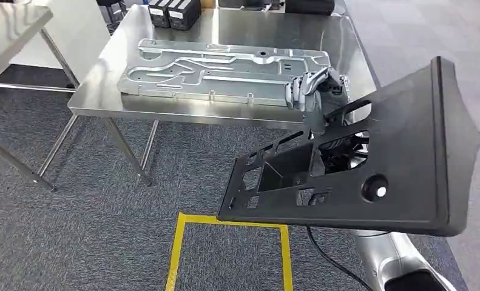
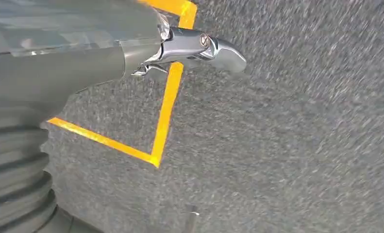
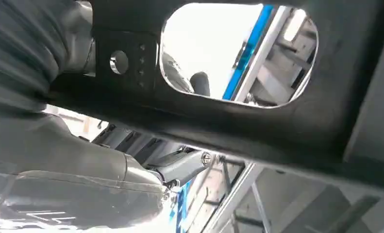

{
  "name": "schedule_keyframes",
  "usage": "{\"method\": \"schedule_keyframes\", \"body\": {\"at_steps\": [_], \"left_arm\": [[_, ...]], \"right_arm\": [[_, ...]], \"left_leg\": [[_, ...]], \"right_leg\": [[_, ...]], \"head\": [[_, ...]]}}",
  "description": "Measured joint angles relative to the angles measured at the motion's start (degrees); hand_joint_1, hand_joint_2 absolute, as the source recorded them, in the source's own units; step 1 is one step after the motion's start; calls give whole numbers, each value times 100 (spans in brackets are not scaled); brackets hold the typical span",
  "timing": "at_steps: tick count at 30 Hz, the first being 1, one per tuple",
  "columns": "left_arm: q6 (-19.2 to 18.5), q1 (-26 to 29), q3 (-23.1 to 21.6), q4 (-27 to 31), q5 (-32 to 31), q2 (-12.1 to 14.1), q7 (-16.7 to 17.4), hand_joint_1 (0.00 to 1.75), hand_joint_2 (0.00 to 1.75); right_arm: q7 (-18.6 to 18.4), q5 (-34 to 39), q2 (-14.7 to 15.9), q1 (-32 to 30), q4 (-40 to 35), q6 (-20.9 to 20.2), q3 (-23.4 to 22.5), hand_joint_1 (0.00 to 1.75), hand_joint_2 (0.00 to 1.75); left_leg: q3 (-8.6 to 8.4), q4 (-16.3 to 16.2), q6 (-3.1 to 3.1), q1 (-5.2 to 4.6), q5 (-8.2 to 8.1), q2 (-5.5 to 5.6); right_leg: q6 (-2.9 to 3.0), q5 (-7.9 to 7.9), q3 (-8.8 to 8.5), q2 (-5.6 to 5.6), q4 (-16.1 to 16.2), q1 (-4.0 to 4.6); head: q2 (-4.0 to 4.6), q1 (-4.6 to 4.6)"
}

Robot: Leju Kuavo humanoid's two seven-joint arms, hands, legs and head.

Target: Take the parts from the cabinet and place them on the table.

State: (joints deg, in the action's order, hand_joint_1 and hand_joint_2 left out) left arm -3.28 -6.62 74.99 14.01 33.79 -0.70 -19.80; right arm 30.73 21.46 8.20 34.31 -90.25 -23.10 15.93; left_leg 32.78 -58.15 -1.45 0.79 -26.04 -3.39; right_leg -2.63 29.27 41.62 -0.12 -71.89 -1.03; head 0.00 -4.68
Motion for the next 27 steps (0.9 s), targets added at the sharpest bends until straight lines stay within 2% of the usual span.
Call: {"method": "schedule_keyframes", "body": {"at_steps": [1,2,3,4,6,7,8,9,10,11,12,13,14,15,17,18,19,21,22,23,24,25,27], "left_arm": [[0,-8,0,0,-2,-2,0,0,175],[0,-11,0,0,0,-4,0,0,175],[0,-13,0,0,0,-2,0,0,175],[0,-15,0,0,0,0,0,0,175],[2,-22,0,0,0,-2,2,0,175],[2,-26,0,0,-2,-2,2,0,175],[0,-35,0,0,2,2,2,0,175],[-2,-37,0,0,-2,2,2,0,175],[-4,-29,0,0,-2,2,2,0,175],[-22,-14,0,0,-2,4,0,0,175],[-53,-5,-2,0,-2,7,-2,0,175],[-81,6,-2,0,-2,4,-6,0,175],[-96,7,-2,0,2,4,-7,0,175],[-107,5,-2,0,0,4,-7,0,175],[-120,-4,-2,0,0,7,-13,0,175],[-135,-6,-2,0,0,26,-18,0,175],[-136,-19,-4,0,-2,24,-20,0,175],[-151,-37,-9,0,0,26,-22,0,175],[-153,-40,-11,0,0,31,-28,0,175],[-157,-41,-17,0,0,26,-33,0,175],[-164,-45,-22,0,0,26,-35,0,175],[-168,-45,-24,0,0,26,-35,0,175],[-168,-37,-24,0,0,26,-35,0,175]], "right_arm": [[0,0,0,11,0,0,0,175,175],[0,0,0,20,-2,0,0,175,175],[2,2,0,25,0,0,0,175,175],[7,2,-2,20,-2,0,0,175,175],[11,0,0,16,-2,0,0,175,175],[11,0,15,20,-2,0,-6,175,175],[11,0,13,17,-9,0,-11,175,175],[22,2,15,42,-13,-2,-11,175,175],[20,0,9,50,-13,0,-11,175,175],[26,-32,-2,40,-13,15,-11,175,175],[35,-105,-2,32,-13,53,-9,175,175],[37,-155,0,28,-13,85,-9,175,175],[37,-179,7,29,-15,118,-11,175,175],[37,-188,11,35,-15,131,-13,175,175],[35,-188,17,50,-41,131,-15,175,175],[35,-188,24,52,-66,131,-18,175,175],[35,-188,33,58,-68,129,-17,175,175],[31,-188,57,47,-85,129,-20,175,175],[31,-188,72,48,-105,129,-24,175,175],[31,-188,109,47,-131,129,-37,175,175],[28,-186,131,57,-151,129,-44,175,175],[31,-186,133,67,-160,129,-44,175,175],[31,-184,146,35,-157,129,-44,175,175]], "left_leg": [[-14,-7,17,1,-13,-58],[-31,-16,44,-6,-31,-103],[-33,-23,77,-52,-51,-142],[-38,-26,105,-62,-58,-171],[-69,3,168,-64,-61,-277],[-89,9,208,-63,-68,-350],[-74,-32,244,-29,-131,-290],[-5,-237,263,-19,-292,-17],[159,-619,275,-1,-515,149],[379,-1097,290,-3,-739,245],[628,-1606,301,-5,-917,293],[781,-1871,297,-6,-940,298],[791,-1815,284,-5,-809,298],[686,-1519,266,-6,-577,298],[261,-508,205,-9,-29,315],[107,-123,156,-26,22,359],[71,-50,150,-43,6,352],[83,-65,113,-62,17,353],[78,-50,84,-62,34,348],[51,29,27,-7,84,322],[37,50,5,-10,94,311],[38,49,-18,-11,96,299],[44,45,-20,-12,94,278]], "right_leg": [[11,-272,-337,-69,612,-1],[36,-456,-637,-244,1143,9],[101,-362,-715,-454,1317,84],[139,-408,-695,-349,1343,75],[184,-404,-666,-244,1329,95],[231,-429,-668,-173,1361,84],[279,-464,-706,-118,1410,36],[311,-477,-703,-59,1423,33],[337,-485,-697,-22,1423,34],[350,-483,-695,17,1423,39],[359,-484,-693,87,1419,50],[360,-483,-693,140,1415,63],[360,-482,-698,188,1408,69],[356,-478,-700,226,1400,76],[340,-461,-708,286,1371,87],[319,-448,-697,302,1357,91],[292,-445,-676,328,1337,118],[230,-459,-671,332,1359,96],[195,-466,-676,337,1374,90],[161,-429,-668,302,1333,105],[138,-318,-614,168,1199,99],[121,-102,-466,99,884,87],[73,321,-22,65,-55,53]], "head": [[0,2],[0,2],[0,2],[0,0],[0,2],[0,0],[0,0],[0,0],[0,0],[0,0],[0,0],[0,0],[0,0],[0,0],[0,0],[0,2],[0,0],[0,0],[0,0],[0,0],[0,2],[0,0],[0,2]]}}
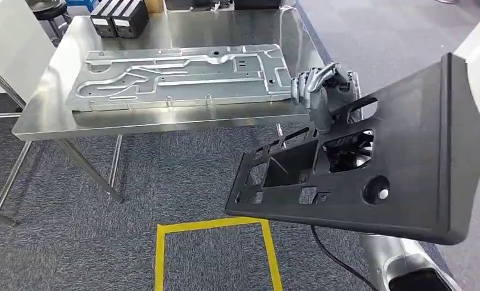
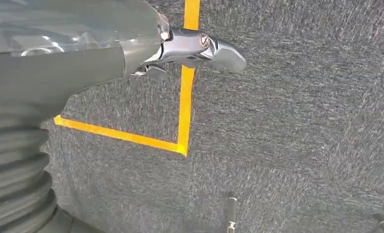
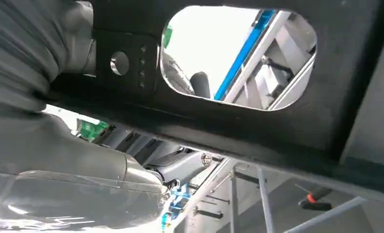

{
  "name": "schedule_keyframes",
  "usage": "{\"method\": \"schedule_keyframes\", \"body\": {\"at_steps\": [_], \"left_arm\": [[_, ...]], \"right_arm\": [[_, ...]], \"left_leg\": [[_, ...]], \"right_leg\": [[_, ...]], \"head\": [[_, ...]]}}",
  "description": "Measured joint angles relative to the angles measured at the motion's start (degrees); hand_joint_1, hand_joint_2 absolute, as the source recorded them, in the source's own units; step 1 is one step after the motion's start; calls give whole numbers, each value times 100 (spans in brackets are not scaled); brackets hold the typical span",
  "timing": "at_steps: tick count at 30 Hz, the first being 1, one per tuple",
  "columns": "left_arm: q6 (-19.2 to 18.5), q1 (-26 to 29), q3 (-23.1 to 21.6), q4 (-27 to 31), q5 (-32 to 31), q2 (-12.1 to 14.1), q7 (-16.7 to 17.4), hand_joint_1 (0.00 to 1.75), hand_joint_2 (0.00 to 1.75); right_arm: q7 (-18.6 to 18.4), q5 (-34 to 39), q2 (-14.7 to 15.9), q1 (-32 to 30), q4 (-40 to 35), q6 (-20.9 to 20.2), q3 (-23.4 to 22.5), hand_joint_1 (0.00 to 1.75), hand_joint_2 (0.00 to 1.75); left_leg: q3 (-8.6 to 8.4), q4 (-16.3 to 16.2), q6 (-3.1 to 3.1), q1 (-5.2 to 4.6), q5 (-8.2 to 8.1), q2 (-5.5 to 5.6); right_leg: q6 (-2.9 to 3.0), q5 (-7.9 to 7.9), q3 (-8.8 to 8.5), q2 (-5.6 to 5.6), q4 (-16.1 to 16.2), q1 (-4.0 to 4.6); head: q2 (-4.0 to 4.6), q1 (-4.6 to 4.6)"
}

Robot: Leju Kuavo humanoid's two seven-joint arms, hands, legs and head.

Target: Take the parts from the cabinet and place them on the table.

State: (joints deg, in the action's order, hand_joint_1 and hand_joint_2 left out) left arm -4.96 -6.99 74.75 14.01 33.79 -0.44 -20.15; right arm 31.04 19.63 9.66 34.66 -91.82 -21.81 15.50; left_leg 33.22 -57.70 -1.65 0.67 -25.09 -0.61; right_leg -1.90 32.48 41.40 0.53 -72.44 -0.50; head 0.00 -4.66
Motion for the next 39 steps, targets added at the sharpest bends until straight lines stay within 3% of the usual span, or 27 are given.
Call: {"method": "schedule_keyframes", "body": {"at_steps": [1,2,3,5,6,7,10,12,13,15,16,17,18,19,21,22,25,27,28,30,31,32,33,34,36,37,39], "left_arm": [[0,5,0,0,0,0,0,0,175],[0,7,0,0,0,0,0,0,175],[0,4,0,0,0,0,0,0,175],[-7,-3,-4,0,0,-2,0,0,175],[-20,-3,-7,0,0,0,-2,0,175],[-28,-5,-7,0,0,4,-4,0,175],[-42,-1,-7,0,0,7,-17,0,175],[-44,-5,-9,0,0,7,-17,0,175],[-46,-5,-9,0,0,7,-20,0,175],[-48,-2,-9,0,0,11,-20,0,175],[-50,3,-9,0,0,11,-20,0,175],[-50,7,-9,0,0,9,-20,0,175],[-52,8,-9,0,0,9,-20,0,175],[-63,7,-9,0,0,9,-20,0,175],[-70,4,-9,0,0,26,-24,0,175],[-70,2,-9,0,0,44,-26,0,175],[-70,-2,-9,0,0,44,-28,0,175],[-72,-9,-7,0,0,42,-31,0,175],[-72,-13,-9,0,-2,37,-31,0,175],[-72,-15,-9,0,-2,37,-31,0,175],[-72,-10,-7,0,-2,37,-31,0,175],[-72,-6,-9,0,0,37,-31,0,175],[-72,-5,-9,0,-2,35,-31,0,175],[-72,-5,-7,0,0,33,-31,0,175],[-72,-7,-9,0,0,31,-31,0,175],[-74,-9,-9,0,-2,31,-31,0,175],[-72,-11,-7,0,-2,31,-31,0,175]], "right_arm": [[0,0,13,-17,0,0,0,175,175],[0,0,15,-26,0,0,0,175,175],[0,0,20,-25,0,0,0,175,175],[0,0,33,-12,-2,0,-2,175,175],[0,2,44,-11,-7,2,-11,175,175],[-2,4,46,-10,-13,2,-22,175,175],[-4,9,65,-29,-33,2,-61,175,175],[-2,9,81,-19,-50,2,-70,175,175],[-4,13,81,-3,-50,-2,-70,175,175],[-4,15,83,-23,-48,-4,-70,175,175],[-2,15,83,-33,-48,-4,-70,175,175],[-4,15,83,-39,-48,-4,-70,175,175],[-2,15,83,-41,-48,-4,-70,175,175],[-4,17,83,-39,-48,-4,-70,175,175],[-2,22,83,-35,-48,-7,-70,175,175],[-2,24,83,-31,-48,-7,-70,175,175],[-2,26,83,-38,-48,-7,-70,175,175],[-2,26,101,-30,-50,-7,-72,175,175],[0,28,101,-11,-55,-7,-72,175,175],[2,33,107,-20,-59,-4,-72,175,175],[2,33,109,-43,-57,-4,-72,175,175],[2,33,109,-62,-55,-7,-72,175,175],[2,33,109,-69,-55,-7,-72,175,175],[2,33,109,-65,-57,-4,-72,175,175],[2,33,109,-52,-61,-7,-72,175,175],[2,33,111,-45,-61,-7,-72,175,175],[0,35,111,-50,-63,-7,-72,175,175]], "left_leg": [[6,-4,2,1,-2,-10],[3,-5,5,2,-4,-16],[-6,-10,17,4,-12,-23],[-24,-44,58,16,-41,-24],[-20,-64,93,12,-66,-25],[1,-98,130,-19,-86,-19],[-16,-47,231,-9,-71,-35],[12,-159,288,15,-176,-14],[141,-444,300,18,-367,0],[578,-1369,329,18,-792,9],[779,-1766,335,18,-913,10],[869,-1905,334,18,-885,10],[818,-1732,320,18,-701,10],[654,-1353,300,18,-458,10],[177,-316,212,3,36,21],[88,-139,186,-30,-61,23],[102,-126,126,-63,-40,23],[35,-5,46,7,20,3],[19,14,8,8,24,3],[19,12,-10,7,16,1],[21,10,-9,6,11,0],[18,7,-6,6,7,1],[7,7,4,7,-2,1],[-14,1,12,8,-17,2],[-69,-22,54,11,-64,5],[-64,-35,83,-9,-87,7],[-53,-35,145,-30,-101,3]], "right_leg": [[-21,79,176,-4,-341,-21],[-36,21,208,-16,-383,-42],[-50,-190,79,-30,-115,-64],[-59,-695,-443,-64,895,-90],[-51,-767,-644,-100,1323,-96],[-3,-719,-670,-90,1376,-37],[106,-726,-641,-46,1370,-13],[199,-764,-684,-40,1442,-53],[239,-761,-684,-39,1443,-49],[264,-754,-683,-19,1441,-28],[272,-749,-682,-10,1435,-15],[277,-743,-683,2,1429,-6],[279,-735,-689,16,1419,2],[276,-725,-697,29,1410,6],[250,-695,-721,49,1394,14],[219,-683,-708,54,1372,56],[125,-707,-702,65,1411,11],[58,-653,-713,38,1350,12],[49,-484,-601,11,1124,19],[8,-49,-153,6,220,-1],[-11,90,78,5,-200,-11],[-25,101,214,1,-429,-23],[-34,-31,200,-11,-346,-36],[-34,-295,27,-27,34,-45],[-13,-824,-525,-59,1132,-56],[15,-765,-659,-66,1381,-46],[82,-776,-626,-45,1412,-8]], "head": [[0,0],[0,-2],[0,-2],[0,0],[0,0],[0,-2],[0,-2],[0,-2],[0,-2],[0,-2],[0,-2],[0,-2],[0,-2],[0,-2],[0,-2],[0,-2],[0,-2],[0,-2],[0,0],[0,0],[0,-2],[0,0],[0,0],[0,-2],[0,0],[0,0],[0,-2]]}}
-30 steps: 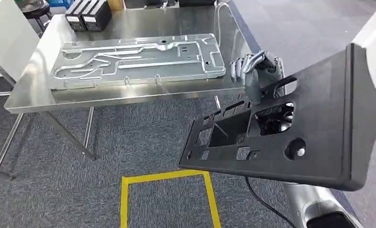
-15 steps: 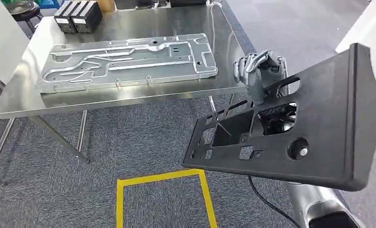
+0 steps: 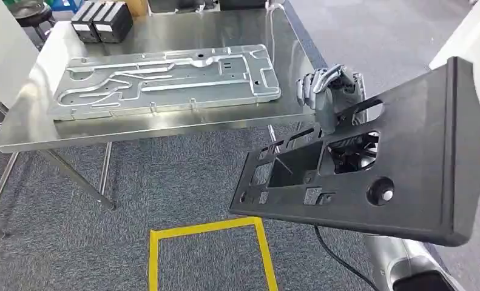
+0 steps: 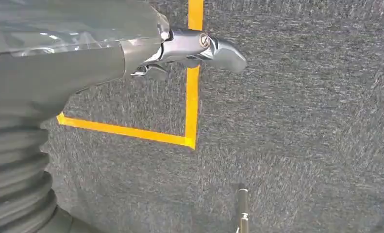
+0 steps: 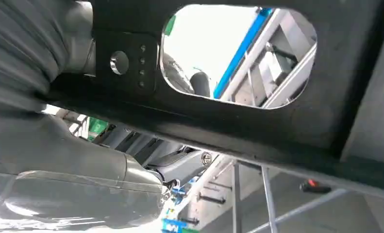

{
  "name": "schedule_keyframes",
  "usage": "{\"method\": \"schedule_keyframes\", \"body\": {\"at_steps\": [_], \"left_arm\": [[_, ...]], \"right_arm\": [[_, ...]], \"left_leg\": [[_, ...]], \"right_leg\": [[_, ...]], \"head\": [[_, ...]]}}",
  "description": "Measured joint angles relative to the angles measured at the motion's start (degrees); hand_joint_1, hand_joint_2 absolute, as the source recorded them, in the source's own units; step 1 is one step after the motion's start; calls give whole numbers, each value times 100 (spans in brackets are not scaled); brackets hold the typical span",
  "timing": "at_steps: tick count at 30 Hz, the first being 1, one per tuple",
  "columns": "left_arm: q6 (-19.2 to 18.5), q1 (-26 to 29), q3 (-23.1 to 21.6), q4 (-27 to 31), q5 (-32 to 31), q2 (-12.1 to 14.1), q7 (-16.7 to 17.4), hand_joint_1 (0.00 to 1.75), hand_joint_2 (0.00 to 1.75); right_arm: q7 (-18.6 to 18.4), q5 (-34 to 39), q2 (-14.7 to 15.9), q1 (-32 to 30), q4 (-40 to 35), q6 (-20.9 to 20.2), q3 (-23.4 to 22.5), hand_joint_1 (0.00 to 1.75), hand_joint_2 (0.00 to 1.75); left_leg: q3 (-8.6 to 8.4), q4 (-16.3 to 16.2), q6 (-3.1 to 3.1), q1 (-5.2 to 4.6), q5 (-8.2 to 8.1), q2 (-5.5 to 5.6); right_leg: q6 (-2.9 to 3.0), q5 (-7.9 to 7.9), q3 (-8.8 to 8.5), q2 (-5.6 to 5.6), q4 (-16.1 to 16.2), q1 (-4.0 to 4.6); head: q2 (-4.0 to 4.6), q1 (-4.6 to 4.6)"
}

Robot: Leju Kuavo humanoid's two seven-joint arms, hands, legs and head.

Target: Take the parts from the cabinet and place them on the table.

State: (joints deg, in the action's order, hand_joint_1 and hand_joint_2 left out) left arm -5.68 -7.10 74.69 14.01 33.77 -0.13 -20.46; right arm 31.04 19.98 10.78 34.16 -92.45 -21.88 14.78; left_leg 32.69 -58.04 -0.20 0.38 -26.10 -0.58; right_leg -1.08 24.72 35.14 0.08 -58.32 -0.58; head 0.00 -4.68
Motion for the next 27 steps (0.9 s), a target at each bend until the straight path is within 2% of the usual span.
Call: {"method": "schedule_keyframes", "body": {"at_steps": [2,3,4,6,7,8,9,10,12,13,14,15,17,19,20,22,23,24,25,27], "left_arm": [[0,1,-2,0,2,0,0,0,175],[0,-1,-2,0,2,0,0,0,175],[0,-2,-2,0,2,0,0,0,175],[0,1,-2,0,0,0,0,0,175],[0,5,-2,0,0,0,0,0,175],[0,16,0,0,0,-2,0,0,175],[0,21,0,0,2,-2,0,0,175],[0,23,0,0,2,-2,0,0,175],[2,20,0,0,2,-2,0,0,175],[4,18,0,0,2,0,-2,0,175],[9,11,-2,0,2,0,-4,0,175],[9,2,-2,0,0,-2,-4,0,175],[9,8,0,0,4,-2,-7,0,175],[2,4,-2,0,2,-2,-7,0,175],[-4,-4,-2,0,2,-2,-7,0,175],[-4,4,-2,0,2,-2,-9,0,175],[-4,15,-2,0,2,-2,-9,0,175],[-4,24,0,0,2,-2,-9,0,175],[-4,32,0,0,2,-2,-11,0,175],[2,35,0,0,2,-9,-13,0,175]], "right_arm": [[2,2,7,5,0,0,0,175,175],[2,2,9,6,-2,2,0,175,175],[2,2,9,17,-2,0,0,175,175],[2,2,9,17,-2,0,0,175,175],[2,2,9,11,0,0,0,175,175],[2,2,9,1,0,0,0,175,175],[2,2,9,-7,0,0,0,175,175],[2,2,9,-9,0,0,0,175,175],[2,4,9,-6,0,0,0,175,175],[2,4,9,-7,-2,0,0,175,175],[7,7,11,3,-2,0,0,175,175],[7,7,11,-3,-2,2,0,175,175],[7,11,11,-24,-18,2,0,175,175],[9,11,13,-19,-33,4,0,175,175],[13,13,13,-4,-48,4,0,175,175],[17,20,15,-17,-48,7,-2,175,175],[17,22,15,-35,-48,7,-2,175,175],[17,22,15,-43,-48,7,-2,175,175],[17,24,15,-42,-48,4,-2,175,175],[17,31,15,-31,-48,4,-2,175,175]], "left_leg": [[-28,30,69,-3,-10,-11],[-10,-18,103,17,-60,-5],[48,-192,121,25,-169,6],[487,-1094,156,28,-616,9],[720,-1537,168,28,-776,8],[932,-1886,173,28,-828,9],[967,-1878,166,28,-731,9],[869,-1602,156,28,-496,9],[410,-579,104,27,83,9],[229,-149,65,22,221,10],[131,-28,57,-14,123,7],[156,-63,31,-16,114,7],[163,-10,-67,-10,80,9],[26,41,-142,12,68,11],[1,42,-174,11,47,11],[-41,42,-191,7,-4,12],[-60,33,-188,6,-33,11],[-88,28,-183,6,-62,12],[-144,27,-173,7,-104,12],[-278,26,-147,10,-196,14]], "right_leg": [[72,5,-8,19,16,1],[114,-17,-49,16,62,-39],[144,-6,-65,20,69,-36],[191,18,-79,22,67,-20],[201,26,-81,25,65,-10],[206,36,-89,31,64,-3],[199,49,-105,40,63,-1],[195,68,-128,52,61,0],[165,120,-210,63,56,2],[145,148,-238,63,54,3],[101,174,-225,75,23,44],[77,168,-216,80,37,33],[-8,110,-226,81,-37,36],[-49,196,-199,49,-176,-1],[-49,342,-64,39,-441,2],[-108,685,431,37,-1282,-13],[-132,790,681,33,-1642,-18],[-136,773,814,25,-1771,-20],[-156,595,815,19,-1624,-24],[-141,17,514,13,-844,-25]], "head": [[0,0],[0,0],[0,2],[0,0],[0,0],[0,0],[0,0],[0,0],[0,0],[0,2],[0,0],[0,0],[0,2],[0,2],[0,2],[0,2],[0,2],[0,2],[0,2],[0,2]]}}
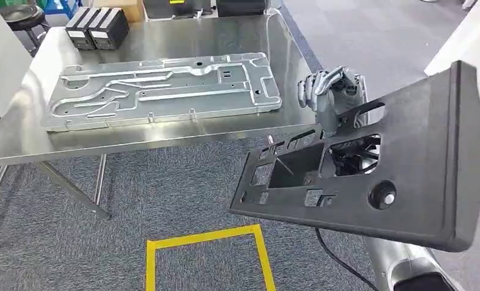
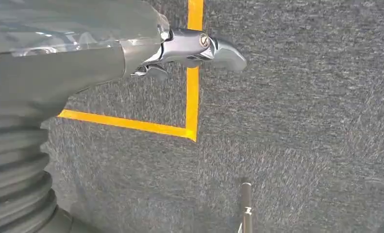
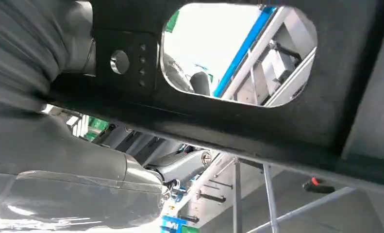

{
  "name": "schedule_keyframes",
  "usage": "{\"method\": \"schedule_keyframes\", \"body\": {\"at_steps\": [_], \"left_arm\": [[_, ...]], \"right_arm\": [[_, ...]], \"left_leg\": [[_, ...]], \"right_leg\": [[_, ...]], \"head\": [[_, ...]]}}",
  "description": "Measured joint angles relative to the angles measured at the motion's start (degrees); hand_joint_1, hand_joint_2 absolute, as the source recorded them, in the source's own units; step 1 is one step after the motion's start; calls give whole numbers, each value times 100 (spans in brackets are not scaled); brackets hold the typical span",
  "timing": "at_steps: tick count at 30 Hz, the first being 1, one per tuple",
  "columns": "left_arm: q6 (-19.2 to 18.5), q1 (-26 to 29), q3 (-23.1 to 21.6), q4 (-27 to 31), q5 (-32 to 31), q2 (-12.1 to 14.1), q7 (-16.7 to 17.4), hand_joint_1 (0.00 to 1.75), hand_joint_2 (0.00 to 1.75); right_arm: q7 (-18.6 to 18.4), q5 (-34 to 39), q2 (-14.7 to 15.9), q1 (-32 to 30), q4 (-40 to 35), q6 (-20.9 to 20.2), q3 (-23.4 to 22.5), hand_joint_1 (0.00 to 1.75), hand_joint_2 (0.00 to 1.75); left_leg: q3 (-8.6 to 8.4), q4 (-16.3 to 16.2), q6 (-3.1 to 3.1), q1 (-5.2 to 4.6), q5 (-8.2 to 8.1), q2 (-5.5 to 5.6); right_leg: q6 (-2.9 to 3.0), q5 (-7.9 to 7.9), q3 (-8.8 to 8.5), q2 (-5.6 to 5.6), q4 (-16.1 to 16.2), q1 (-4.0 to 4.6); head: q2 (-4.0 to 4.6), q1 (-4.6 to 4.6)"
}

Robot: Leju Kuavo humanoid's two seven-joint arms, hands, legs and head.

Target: Take the parts from the cabinet and place them on the table.

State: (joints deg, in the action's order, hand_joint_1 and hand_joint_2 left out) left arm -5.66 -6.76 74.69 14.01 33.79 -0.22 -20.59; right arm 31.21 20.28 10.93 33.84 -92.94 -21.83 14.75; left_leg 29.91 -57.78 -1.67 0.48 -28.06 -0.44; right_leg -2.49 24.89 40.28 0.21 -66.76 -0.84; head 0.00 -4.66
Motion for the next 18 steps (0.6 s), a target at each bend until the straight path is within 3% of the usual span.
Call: {"method": "schedule_keyframes", "body": {"at_steps": [1,3,4,6,7,8,9,13,14,15,16,17,18], "left_arm": [[0,3,0,0,0,-7,-2,0,175],[9,-14,0,0,-2,-7,-9,0,175],[11,-14,0,0,-2,-7,-15,0,175],[7,-18,0,0,2,-13,-30,0,175],[2,-27,0,0,0,-15,-39,0,175],[-6,-34,0,0,0,-17,-48,0,175],[-7,-30,0,0,0,-17,-50,0,175],[-7,-30,0,0,-2,-17,-50,0,175],[-7,-26,0,0,0,-17,-55,0,175],[-7,13,0,0,0,-17,-59,0,175],[-7,49,0,0,0,-28,-59,0,175],[-7,54,0,0,0,-28,-59,0,175],[-7,67,0,0,0,-15,-59,0,175]], "right_arm": [[0,0,0,8,0,0,0,175,175],[-2,9,0,27,7,0,2,175,175],[-5,11,2,5,0,-2,-2,175,175],[0,17,13,1,-13,-7,-7,175,175],[2,18,18,-4,-44,-4,-11,175,175],[4,17,24,27,-52,-4,-15,175,175],[4,20,24,36,-52,-7,-15,175,175],[4,20,24,38,-52,-11,-15,175,175],[4,20,24,22,-59,-18,-15,175,175],[4,22,24,-24,-63,-18,-15,175,175],[4,20,24,-30,-63,-17,-15,175,175],[4,22,24,-32,-63,-18,-15,175,175],[4,22,26,-43,-59,-17,-15,175,175]], "left_leg": [[-88,8,33,0,-75,0],[-90,13,99,-12,-124,-13],[-111,59,139,-16,-155,-21],[-226,4,207,-32,-133,-17],[-154,-168,217,-10,-134,-17],[23,-523,226,-4,-82,-6],[154,-736,236,0,-89,-3],[231,-844,241,3,-102,-2],[527,-1259,251,6,-227,-2],[1045,-1798,283,7,-675,-1],[1132,-1060,229,7,-449,0],[1081,-642,183,0,8,2],[1073,-244,127,-23,701,0]], "right_leg": [[51,-385,-255,-15,664,2],[158,-114,-278,-33,850,79],[207,-198,-277,-18,847,83],[304,-107,-415,-2,881,48],[332,-79,-517,-1,924,39],[372,-16,-603,-10,935,42],[383,9,-631,-9,937,46],[388,24,-646,-9,937,46],[397,91,-714,-4,938,53],[406,248,-894,13,938,67],[386,534,-1269,43,938,86],[379,627,-1383,43,942,98],[370,710,-1437,48,942,88]], "head": [[0,0],[0,9],[0,7],[0,7],[0,7],[0,4],[0,4],[0,4],[0,4],[0,4],[0,4],[0,4],[0,7]]}}
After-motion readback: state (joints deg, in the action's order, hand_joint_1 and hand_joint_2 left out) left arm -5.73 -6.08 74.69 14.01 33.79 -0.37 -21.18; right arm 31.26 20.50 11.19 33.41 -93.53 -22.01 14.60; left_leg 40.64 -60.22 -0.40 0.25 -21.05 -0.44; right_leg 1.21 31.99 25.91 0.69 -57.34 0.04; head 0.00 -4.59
